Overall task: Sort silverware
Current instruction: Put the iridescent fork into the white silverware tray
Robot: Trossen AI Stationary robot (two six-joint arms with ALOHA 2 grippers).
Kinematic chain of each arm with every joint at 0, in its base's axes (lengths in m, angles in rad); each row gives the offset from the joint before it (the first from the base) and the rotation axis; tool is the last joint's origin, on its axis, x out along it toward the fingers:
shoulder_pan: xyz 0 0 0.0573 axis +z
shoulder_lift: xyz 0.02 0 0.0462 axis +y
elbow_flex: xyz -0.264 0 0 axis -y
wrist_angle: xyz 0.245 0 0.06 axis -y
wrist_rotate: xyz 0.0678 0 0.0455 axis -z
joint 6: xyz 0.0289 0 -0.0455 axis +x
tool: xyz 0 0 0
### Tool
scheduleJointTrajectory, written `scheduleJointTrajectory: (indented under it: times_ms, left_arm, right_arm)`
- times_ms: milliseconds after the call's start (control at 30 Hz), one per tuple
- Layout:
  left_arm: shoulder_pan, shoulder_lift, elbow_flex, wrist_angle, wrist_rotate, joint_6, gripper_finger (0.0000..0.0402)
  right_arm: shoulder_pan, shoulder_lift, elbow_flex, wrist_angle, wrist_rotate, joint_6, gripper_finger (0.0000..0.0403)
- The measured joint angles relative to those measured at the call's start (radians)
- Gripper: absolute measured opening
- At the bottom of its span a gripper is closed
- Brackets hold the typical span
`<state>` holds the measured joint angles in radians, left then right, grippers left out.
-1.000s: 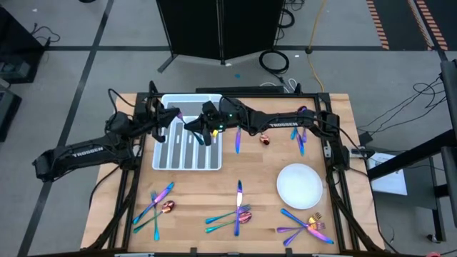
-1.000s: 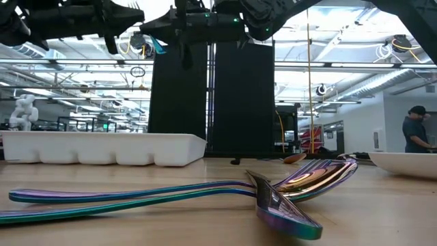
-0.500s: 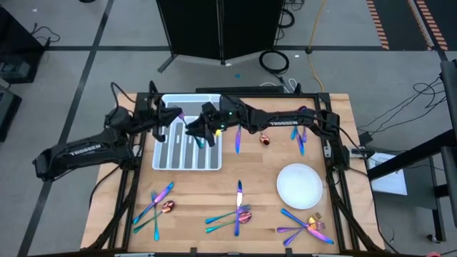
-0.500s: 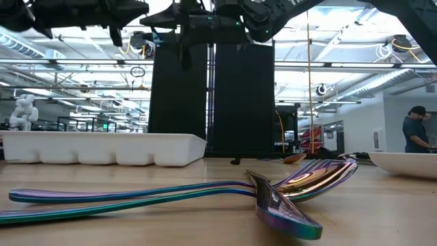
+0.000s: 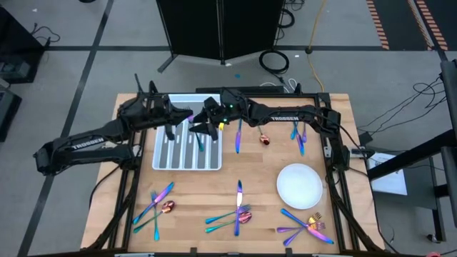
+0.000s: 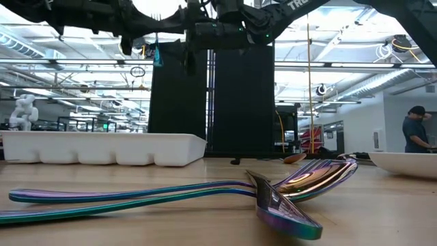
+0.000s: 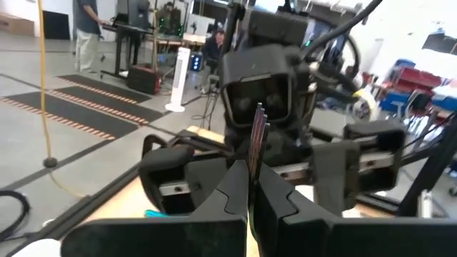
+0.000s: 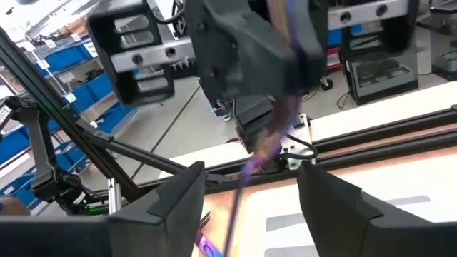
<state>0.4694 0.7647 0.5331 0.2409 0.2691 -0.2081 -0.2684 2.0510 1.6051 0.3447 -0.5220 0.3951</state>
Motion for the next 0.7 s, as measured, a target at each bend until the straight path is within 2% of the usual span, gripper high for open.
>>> scheduleJointTrajectory:
  times_ms: [200,433,700]
  left_arm:
    - [0.001,-0.006,0.000,0.000,-0.009,0.013,0.0000]
    - [0.003,-0.012,0.000,-0.030,-0.022,0.016,0.0000]
    - [0.002,-0.009,0.000,-0.049,-0.037,0.032,0.0000]
  right_arm:
    - [-0.005,-0.002,0.000,-0.082,-0.002,-0.039,0.0159]
    - [-0.017,-0.002,0.000,-0.086,-0.009,-0.049,0.0100]
    - [-0.019,-0.002,0.000,-0.081,-0.005,-0.057,0.0066]
